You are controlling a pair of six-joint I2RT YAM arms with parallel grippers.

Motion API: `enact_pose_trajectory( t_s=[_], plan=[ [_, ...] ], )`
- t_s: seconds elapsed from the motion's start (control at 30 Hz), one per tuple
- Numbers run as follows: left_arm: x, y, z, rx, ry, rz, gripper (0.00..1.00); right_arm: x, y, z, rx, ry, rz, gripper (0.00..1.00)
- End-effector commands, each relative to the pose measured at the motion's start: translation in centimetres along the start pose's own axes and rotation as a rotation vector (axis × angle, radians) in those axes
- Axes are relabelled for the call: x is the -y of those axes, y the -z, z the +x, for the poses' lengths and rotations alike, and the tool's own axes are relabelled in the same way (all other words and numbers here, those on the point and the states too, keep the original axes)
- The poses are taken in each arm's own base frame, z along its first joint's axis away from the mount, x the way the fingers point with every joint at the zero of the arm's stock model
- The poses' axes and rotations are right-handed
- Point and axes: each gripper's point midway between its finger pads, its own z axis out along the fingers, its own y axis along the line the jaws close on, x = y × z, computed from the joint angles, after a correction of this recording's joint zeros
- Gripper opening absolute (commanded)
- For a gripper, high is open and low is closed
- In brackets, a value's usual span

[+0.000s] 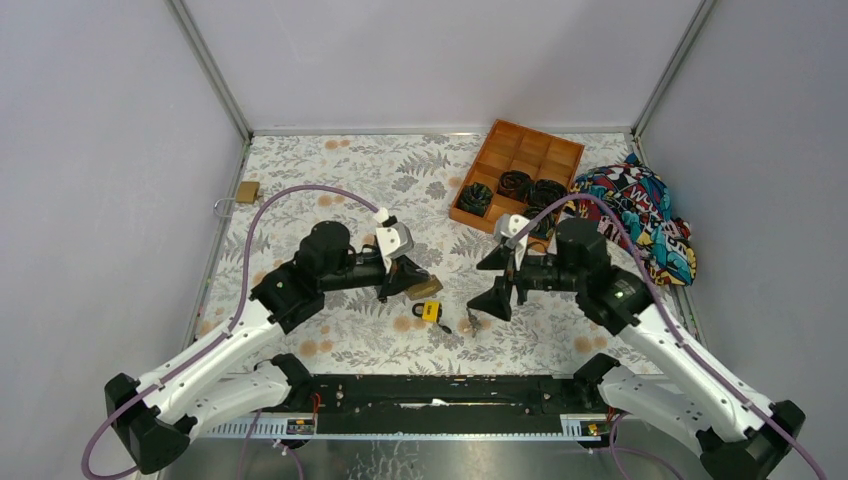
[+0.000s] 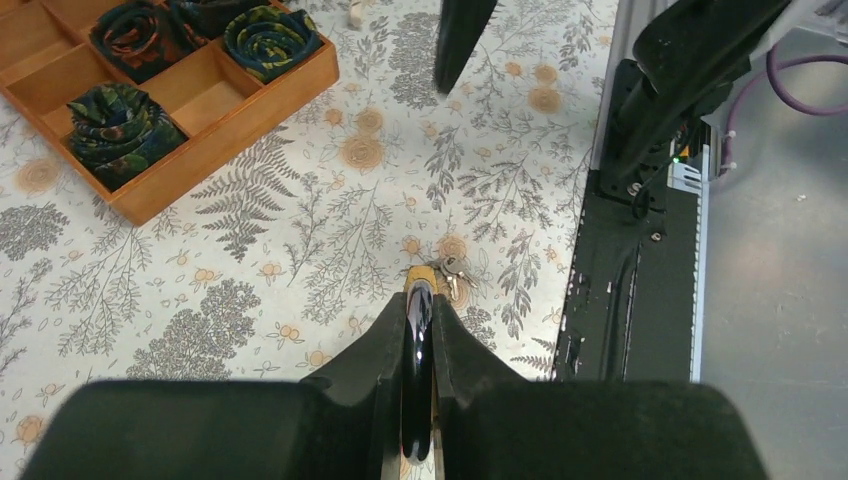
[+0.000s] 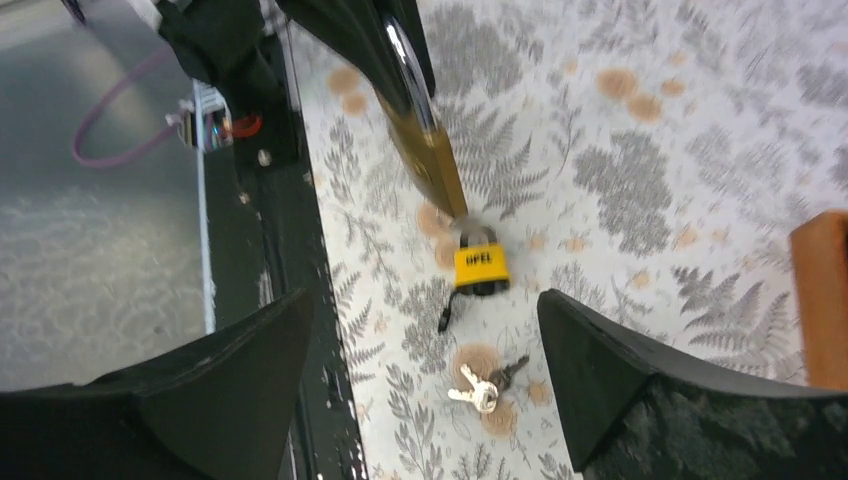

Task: Lock with the key
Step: Lock the lock.

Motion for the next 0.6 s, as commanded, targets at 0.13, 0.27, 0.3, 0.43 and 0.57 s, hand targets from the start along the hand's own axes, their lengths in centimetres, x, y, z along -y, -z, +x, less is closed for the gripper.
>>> enact_pose_trajectory(
  t_s=[0.13,0.27,0.3,0.43,0.57],
  plan=[
    [1.7,1.1,-5.2,0.155,-0.127,0.079,0.00,1.0,-4.7,1.0,0.302,0.127,-0.106,0.92],
    [2.2,1.3,-6.0,0.171,-0.108,0.098,0.00,1.0,-6.1,0.9,0.396,0.036,-0.148,0.88],
    [2.3,1.3,-6.2,0.177,-0.105,0.102,0.00,0.8,-6.5,0.8,0.413,0.028,-0.162,0.87],
    [2.3,1.2,-6.6,0.192,-0.101,0.102,0.00,-0.4,-8.4,1.1,0.425,0.037,-0.212,0.76],
    [2.2,1.3,-6.7,0.198,-0.102,0.098,0.00,-1.1,-9.6,2.2,0.379,0.025,-0.247,0.66]
  ],
)
